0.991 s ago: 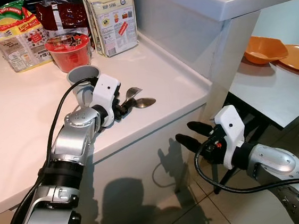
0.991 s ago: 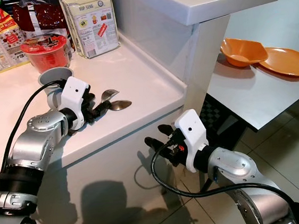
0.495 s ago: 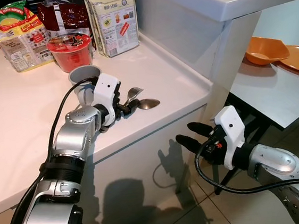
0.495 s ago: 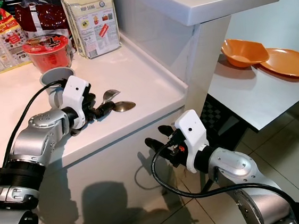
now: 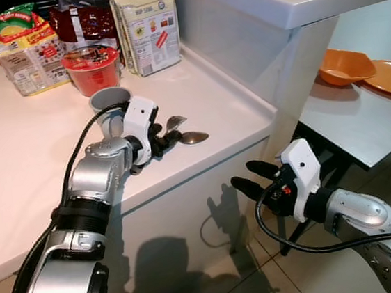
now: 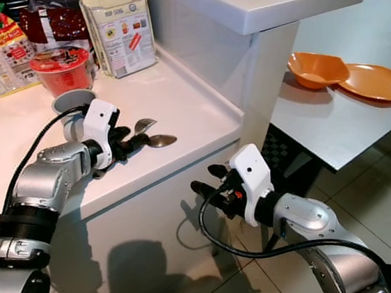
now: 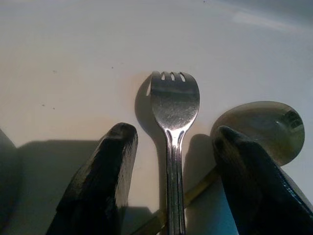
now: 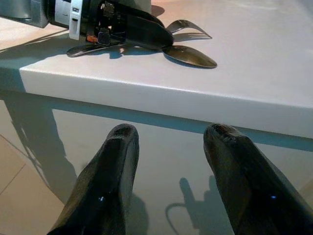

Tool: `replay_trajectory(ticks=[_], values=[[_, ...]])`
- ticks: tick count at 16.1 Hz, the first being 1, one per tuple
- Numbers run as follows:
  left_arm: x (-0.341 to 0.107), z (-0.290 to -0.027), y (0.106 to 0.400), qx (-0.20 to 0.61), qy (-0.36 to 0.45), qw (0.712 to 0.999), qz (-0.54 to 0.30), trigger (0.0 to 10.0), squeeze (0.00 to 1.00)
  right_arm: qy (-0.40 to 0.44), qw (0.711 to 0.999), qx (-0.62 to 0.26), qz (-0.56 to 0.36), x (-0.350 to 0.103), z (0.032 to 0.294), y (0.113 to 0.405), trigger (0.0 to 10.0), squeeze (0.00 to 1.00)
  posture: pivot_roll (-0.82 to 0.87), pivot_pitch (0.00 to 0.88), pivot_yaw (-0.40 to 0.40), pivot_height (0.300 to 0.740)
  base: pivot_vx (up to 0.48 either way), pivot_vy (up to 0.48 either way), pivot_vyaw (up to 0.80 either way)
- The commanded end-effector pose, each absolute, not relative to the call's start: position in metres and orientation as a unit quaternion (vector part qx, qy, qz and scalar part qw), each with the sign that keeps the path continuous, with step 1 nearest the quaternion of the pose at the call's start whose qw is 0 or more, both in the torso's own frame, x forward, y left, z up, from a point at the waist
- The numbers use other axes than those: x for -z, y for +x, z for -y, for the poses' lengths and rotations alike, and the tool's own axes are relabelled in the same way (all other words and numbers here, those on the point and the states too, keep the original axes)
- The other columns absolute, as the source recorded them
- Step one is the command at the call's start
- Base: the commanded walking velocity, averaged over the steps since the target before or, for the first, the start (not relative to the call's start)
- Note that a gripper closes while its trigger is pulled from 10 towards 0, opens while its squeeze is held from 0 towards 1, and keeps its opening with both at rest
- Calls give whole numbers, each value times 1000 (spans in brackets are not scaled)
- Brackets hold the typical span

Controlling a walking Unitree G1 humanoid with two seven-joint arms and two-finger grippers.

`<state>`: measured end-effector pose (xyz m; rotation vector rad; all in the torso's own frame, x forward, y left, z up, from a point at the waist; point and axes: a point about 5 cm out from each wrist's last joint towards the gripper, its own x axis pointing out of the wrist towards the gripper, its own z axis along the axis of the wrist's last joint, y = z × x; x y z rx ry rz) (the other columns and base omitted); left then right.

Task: Setting the table

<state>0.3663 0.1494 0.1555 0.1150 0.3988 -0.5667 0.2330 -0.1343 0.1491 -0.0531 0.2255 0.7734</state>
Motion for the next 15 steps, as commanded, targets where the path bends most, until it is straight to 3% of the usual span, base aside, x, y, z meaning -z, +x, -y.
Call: replay_trajectory(ticks=[1, 15], values=[[-134, -155, 360, 270, 47, 927, -256, 0, 0, -30, 923, -367, -110, -148, 140, 234, 10000, 0, 10, 0, -10, 740, 0, 0, 0], [-136, -154, 362, 268, 36, 928, -257, 0, 0, -30, 927, -360, -106, -147, 142, 237, 10000, 0, 11, 0, -9, 740, 0, 0, 0]])
